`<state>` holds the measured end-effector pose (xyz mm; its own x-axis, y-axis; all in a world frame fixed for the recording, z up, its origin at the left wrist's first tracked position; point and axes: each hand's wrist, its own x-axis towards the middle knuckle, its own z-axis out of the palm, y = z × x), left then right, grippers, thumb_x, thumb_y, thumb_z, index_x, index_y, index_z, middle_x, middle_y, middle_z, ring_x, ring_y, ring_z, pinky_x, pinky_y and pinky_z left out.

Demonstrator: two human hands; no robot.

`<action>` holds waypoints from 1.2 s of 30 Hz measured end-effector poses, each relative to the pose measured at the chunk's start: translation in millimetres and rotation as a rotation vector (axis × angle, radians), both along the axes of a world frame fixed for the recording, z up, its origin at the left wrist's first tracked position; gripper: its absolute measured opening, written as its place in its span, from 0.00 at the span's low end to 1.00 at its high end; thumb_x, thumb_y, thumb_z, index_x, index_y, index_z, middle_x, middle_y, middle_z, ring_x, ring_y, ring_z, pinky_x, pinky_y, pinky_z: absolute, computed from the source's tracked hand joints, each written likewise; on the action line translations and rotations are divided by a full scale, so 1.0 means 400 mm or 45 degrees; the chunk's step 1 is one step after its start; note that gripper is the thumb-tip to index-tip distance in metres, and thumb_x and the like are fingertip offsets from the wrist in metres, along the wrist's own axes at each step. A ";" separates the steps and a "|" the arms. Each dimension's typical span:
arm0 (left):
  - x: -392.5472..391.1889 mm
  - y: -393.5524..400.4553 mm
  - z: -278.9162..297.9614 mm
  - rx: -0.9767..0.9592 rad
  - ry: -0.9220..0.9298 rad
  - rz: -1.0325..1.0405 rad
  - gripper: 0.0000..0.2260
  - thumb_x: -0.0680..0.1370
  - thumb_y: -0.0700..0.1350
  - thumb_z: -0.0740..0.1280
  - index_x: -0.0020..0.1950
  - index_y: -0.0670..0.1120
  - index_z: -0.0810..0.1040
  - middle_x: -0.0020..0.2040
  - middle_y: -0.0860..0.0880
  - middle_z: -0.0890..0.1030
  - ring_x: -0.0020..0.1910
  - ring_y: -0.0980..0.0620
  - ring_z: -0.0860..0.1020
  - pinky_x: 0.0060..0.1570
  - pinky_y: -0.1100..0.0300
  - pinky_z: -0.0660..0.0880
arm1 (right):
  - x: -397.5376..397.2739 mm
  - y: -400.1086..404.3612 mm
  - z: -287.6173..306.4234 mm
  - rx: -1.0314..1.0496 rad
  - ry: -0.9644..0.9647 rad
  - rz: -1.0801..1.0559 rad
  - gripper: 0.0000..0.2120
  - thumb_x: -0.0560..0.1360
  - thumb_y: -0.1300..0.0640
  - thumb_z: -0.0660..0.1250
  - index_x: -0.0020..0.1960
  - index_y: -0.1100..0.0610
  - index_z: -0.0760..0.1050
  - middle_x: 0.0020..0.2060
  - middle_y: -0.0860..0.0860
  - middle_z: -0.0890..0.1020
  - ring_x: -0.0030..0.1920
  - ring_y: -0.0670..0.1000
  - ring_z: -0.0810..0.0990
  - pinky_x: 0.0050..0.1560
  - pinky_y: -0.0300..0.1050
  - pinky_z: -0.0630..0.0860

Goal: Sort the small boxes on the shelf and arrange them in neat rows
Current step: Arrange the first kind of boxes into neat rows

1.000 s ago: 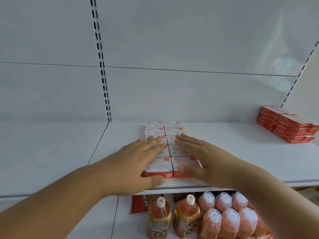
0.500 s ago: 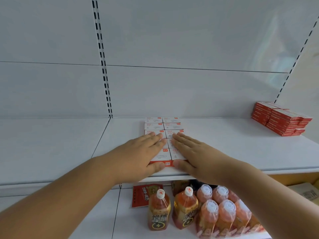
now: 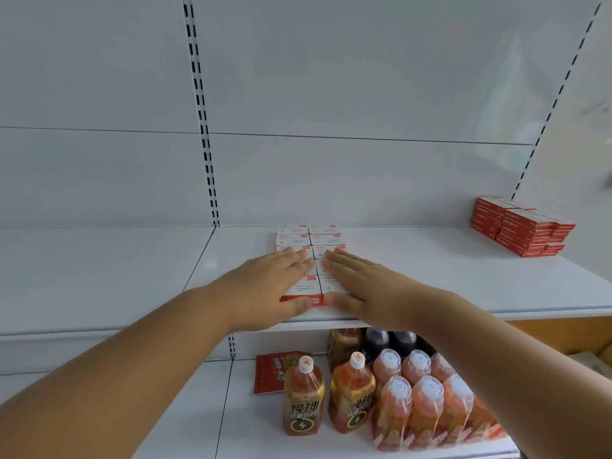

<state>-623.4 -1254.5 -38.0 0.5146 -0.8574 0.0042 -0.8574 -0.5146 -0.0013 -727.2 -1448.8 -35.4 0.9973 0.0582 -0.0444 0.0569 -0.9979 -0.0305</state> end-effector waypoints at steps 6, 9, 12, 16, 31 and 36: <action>0.007 0.032 -0.003 -0.550 0.007 0.343 0.20 0.81 0.60 0.50 0.62 0.51 0.72 0.62 0.54 0.76 0.62 0.49 0.73 0.59 0.53 0.72 | -0.014 -0.041 0.013 0.454 -0.431 -0.373 0.22 0.81 0.40 0.50 0.65 0.51 0.71 0.61 0.47 0.77 0.60 0.49 0.75 0.56 0.42 0.71; 0.022 0.029 0.016 -0.403 0.032 0.583 0.21 0.83 0.56 0.50 0.40 0.47 0.73 0.40 0.49 0.79 0.41 0.48 0.77 0.42 0.54 0.73 | -0.003 -0.051 0.037 0.264 -0.223 -0.598 0.21 0.81 0.40 0.51 0.46 0.55 0.73 0.40 0.50 0.79 0.39 0.50 0.76 0.40 0.44 0.73; 0.034 0.003 0.024 -0.262 0.174 0.615 0.24 0.83 0.58 0.50 0.41 0.46 0.77 0.39 0.48 0.81 0.39 0.51 0.78 0.42 0.56 0.74 | 0.024 -0.029 0.044 0.192 -0.009 -0.656 0.25 0.82 0.40 0.48 0.45 0.57 0.74 0.40 0.52 0.79 0.40 0.50 0.77 0.44 0.45 0.75; 0.042 -0.033 0.015 -0.170 0.196 0.623 0.21 0.83 0.58 0.51 0.43 0.47 0.76 0.39 0.50 0.79 0.38 0.53 0.76 0.38 0.57 0.71 | 0.055 0.003 0.045 0.036 0.018 -0.664 0.19 0.83 0.44 0.48 0.48 0.56 0.69 0.37 0.50 0.74 0.42 0.51 0.77 0.43 0.46 0.77; 0.065 -0.040 0.010 -0.154 0.205 0.635 0.18 0.83 0.56 0.53 0.46 0.48 0.76 0.42 0.50 0.79 0.44 0.50 0.77 0.43 0.57 0.72 | 0.072 0.000 0.034 0.047 0.050 -0.652 0.17 0.83 0.54 0.51 0.70 0.56 0.67 0.48 0.53 0.75 0.55 0.55 0.77 0.53 0.47 0.76; 0.085 -0.059 0.035 -0.180 0.155 0.690 0.19 0.84 0.56 0.51 0.51 0.46 0.77 0.47 0.47 0.78 0.46 0.48 0.75 0.46 0.56 0.69 | 0.115 -0.052 0.046 0.257 0.034 -0.695 0.26 0.83 0.43 0.47 0.64 0.60 0.72 0.49 0.55 0.78 0.51 0.57 0.77 0.48 0.47 0.72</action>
